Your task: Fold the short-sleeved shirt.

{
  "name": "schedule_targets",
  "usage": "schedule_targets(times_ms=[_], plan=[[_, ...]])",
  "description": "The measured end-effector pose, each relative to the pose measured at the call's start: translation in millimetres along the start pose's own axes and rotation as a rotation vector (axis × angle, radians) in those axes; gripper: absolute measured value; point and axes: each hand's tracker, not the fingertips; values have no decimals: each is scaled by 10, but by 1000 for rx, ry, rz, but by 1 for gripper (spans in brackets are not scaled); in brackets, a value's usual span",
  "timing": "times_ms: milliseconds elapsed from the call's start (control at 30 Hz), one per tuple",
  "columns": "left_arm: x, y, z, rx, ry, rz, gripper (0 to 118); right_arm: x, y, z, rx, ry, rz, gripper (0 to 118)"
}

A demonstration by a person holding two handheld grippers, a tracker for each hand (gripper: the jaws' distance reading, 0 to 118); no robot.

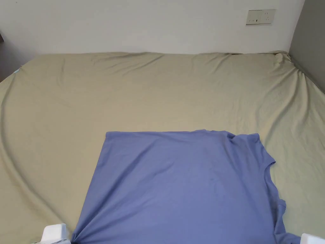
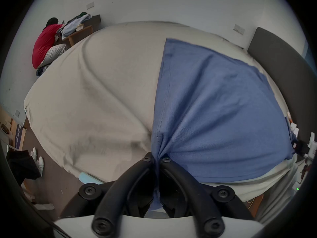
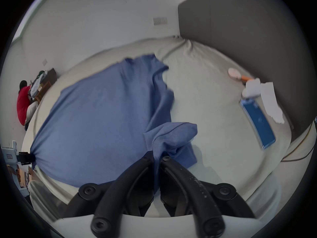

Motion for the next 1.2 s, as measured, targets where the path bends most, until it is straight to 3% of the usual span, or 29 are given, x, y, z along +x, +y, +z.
schedule_targets(times_ms=[100, 300, 333, 400, 433, 467, 500, 533, 800, 967, 1000, 1033, 1067, 1100, 1133, 1167, 1200], plan=[[-35, 5, 5, 4, -18, 38, 3, 49, -78, -110, 8, 7, -61, 6], [-11, 13, 150, 27, -44, 44, 9, 6, 91, 123, 3, 20, -80, 13], [-9, 46, 230, 60, -74, 72, 26, -9, 151, 202, 31, 28, -77, 26], [4, 144, 407, 137, -128, 112, 78, -59, 315, 373, 121, 26, -53, 71], [14, 237, 511, 186, -154, 124, 100, -91, 411, 468, 172, 21, -37, 86], [47, 308, 612, 236, -172, 133, 105, -126, 497, 558, 221, 17, -26, 94], [105, 394, 750, 309, -189, 140, 105, -172, 620, 678, 292, 11, -17, 94], [157, 460, 874, 374, -199, 143, 118, -210, 704, 783, 353, 11, -8, 114], [753, 893, 1707, 858, -180, 16, 118, -587, 1204, 1523, 705, 11, 71, 116], [1057, 905, 1783, 956, -64, -95, 111, -785, 1203, 1715, 834, -83, 149, 114], [1090, 893, 1780, 952, -63, -95, 105, -808, 1193, 1736, 838, -91, 159, 110], [1112, 873, 1783, 954, -60, -92, 90, -823, 1177, 1751, 845, -98, 166, 101], [1128, 843, 1787, 954, -60, -88, 74, -837, 1155, 1767, 852, -102, 167, 88], [1120, 824, 1780, 962, -69, -93, 43, -844, 1137, 1784, 856, -102, 173, 69], [1127, 815, 1773, 964, -71, -94, 0, -846, 1126, 1797, 857, -99, 172, 26], [1147, 815, 1759, 972, -57, -79, 0, -844, 1128, 1802, 851, -100, 169, 3], [1118, 818, 1742, 953, -62, -82, 0, -841, 1104, 1812, 853, -109, 160, 2]])
